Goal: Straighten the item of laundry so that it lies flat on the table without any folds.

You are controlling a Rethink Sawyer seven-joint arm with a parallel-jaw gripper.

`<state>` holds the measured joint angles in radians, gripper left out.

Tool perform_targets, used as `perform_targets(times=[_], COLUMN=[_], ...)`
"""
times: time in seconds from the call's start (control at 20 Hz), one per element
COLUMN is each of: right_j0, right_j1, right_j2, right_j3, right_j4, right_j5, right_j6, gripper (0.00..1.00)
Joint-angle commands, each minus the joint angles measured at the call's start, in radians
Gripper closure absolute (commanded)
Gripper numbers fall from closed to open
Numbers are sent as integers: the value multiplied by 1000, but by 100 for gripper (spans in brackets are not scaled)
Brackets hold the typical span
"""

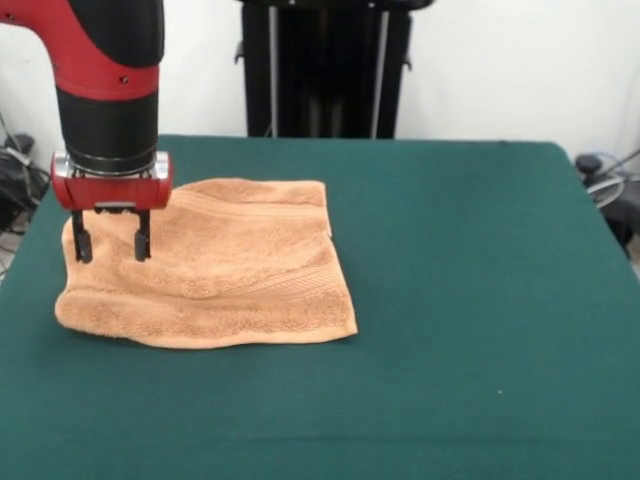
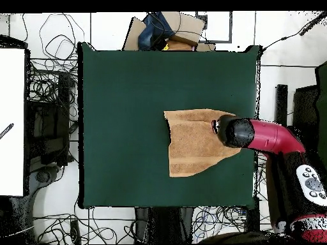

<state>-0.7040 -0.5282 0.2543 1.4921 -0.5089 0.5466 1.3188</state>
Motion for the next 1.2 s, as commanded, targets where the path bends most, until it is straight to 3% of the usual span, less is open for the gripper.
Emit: perform_targets(times=[0.05, 1.2], right_j0=[16, 38], right_j1=[92, 163], right_j2=[26, 20], right_j3=[-77, -131], right_j4=[9, -15], right_j5=[82, 56], right_j6=[23, 13], gripper=[0, 0])
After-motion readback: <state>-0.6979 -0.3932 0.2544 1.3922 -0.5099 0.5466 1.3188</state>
